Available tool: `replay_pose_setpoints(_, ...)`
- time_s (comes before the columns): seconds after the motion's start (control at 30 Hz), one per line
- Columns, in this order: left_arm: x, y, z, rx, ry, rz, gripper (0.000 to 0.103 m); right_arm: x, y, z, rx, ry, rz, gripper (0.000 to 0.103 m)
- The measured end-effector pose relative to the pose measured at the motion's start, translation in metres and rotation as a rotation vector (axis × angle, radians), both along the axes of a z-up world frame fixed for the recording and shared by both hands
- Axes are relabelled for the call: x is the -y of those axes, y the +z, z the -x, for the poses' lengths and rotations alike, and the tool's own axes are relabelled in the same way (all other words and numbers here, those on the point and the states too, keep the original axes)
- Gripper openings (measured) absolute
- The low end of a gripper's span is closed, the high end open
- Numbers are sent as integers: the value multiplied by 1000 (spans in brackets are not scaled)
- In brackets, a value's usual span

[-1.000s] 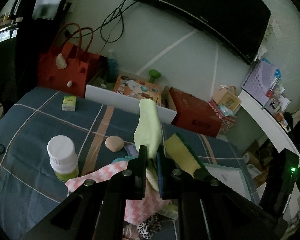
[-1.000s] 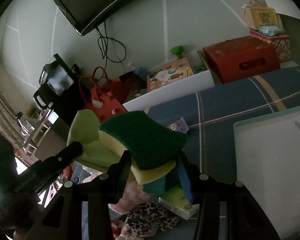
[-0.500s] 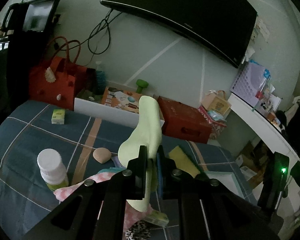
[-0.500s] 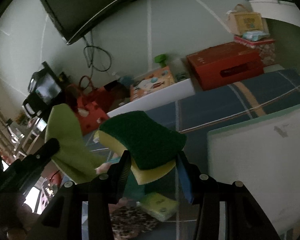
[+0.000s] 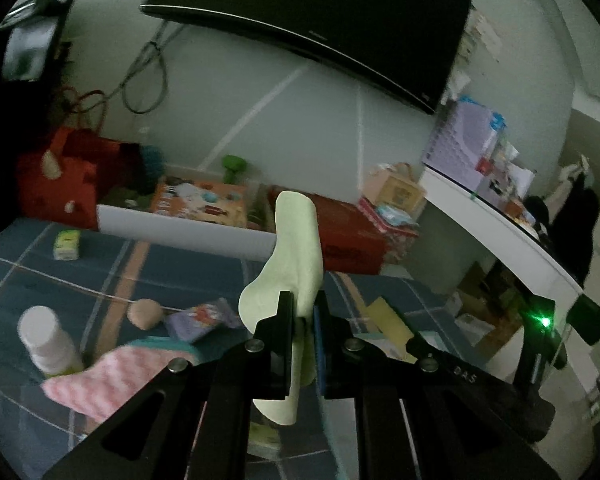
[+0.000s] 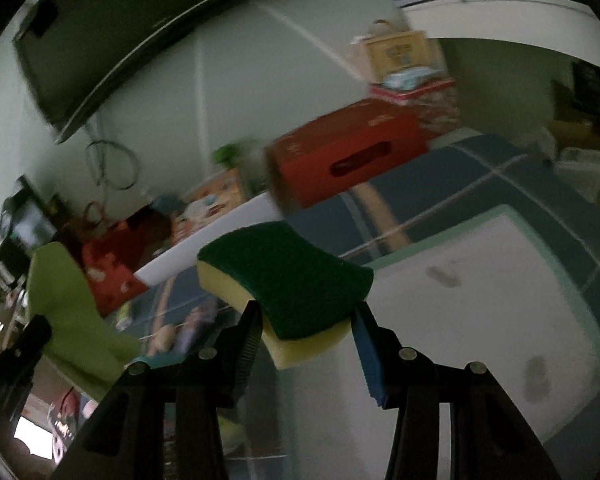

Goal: Organize soft objects
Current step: 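Carry the sponge and the light green cloth over the white tray with both tools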

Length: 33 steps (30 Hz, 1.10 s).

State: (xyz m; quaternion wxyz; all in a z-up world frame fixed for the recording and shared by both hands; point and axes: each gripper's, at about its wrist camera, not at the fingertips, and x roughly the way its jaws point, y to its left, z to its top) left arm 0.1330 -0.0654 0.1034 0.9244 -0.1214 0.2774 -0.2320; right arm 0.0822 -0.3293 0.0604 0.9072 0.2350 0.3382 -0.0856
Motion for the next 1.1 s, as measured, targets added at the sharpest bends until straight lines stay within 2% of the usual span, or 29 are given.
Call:
replay_pose_setpoints(0.2, 46, -7, 1, -20, -104, -25, 9, 47, -7, 13, -47, -130, 33, 49)
replay_pose_setpoints(0.33, 82, -14, 4, -42, -181, -79, 9, 75, -12, 24, -84, -221, 32, 49)
replay_pose_setpoints(0.53, 138, -21, -2, -84, -300, -123, 9, 91, -19, 25, -113, -265, 39, 49)
replay_pose_setpoints(0.67, 168, -28, -12, -120, -358, -114, 9, 99, -22, 28, -119, -298, 39, 49)
replay_pose_setpoints(0.77, 183, -37, -20, -137, -376, -115, 9, 108, -25, 31, -146, -337, 65, 49)
replay_pose_setpoints(0.9, 193, -61, -41, -209, -391, -70, 9, 118, -29, 33, -172, -375, 86, 49)
replay_pose_setpoints(1.1, 178, -105, -64, -347, -324, -41, 9, 124, -37, 28, -200, -385, 95, 49)
